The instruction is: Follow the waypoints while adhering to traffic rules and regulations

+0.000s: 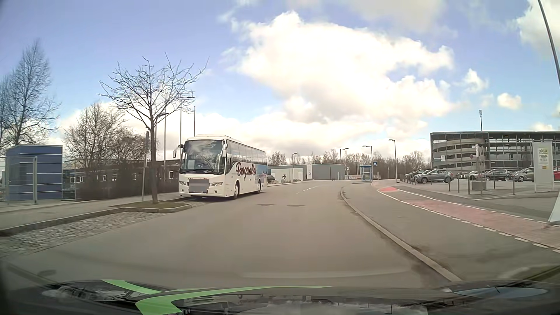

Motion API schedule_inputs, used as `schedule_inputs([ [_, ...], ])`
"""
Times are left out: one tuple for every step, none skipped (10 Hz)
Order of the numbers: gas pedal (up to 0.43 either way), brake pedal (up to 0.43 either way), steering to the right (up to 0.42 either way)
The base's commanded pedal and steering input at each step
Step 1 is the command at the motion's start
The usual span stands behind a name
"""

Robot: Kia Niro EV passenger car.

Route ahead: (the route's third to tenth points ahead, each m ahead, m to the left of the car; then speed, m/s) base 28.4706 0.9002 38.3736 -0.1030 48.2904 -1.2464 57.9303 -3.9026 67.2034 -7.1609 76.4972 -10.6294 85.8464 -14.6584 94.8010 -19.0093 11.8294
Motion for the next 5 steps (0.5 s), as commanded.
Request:
schedule_inputs([
  [0.098, 0.0, 0.018],
  [0.11, 0.0, 0.019],
  [0.11, 0.0, 0.02],
  [0.118, 0.0, 0.02],
  [0.118, 0.0, 0.02],
])
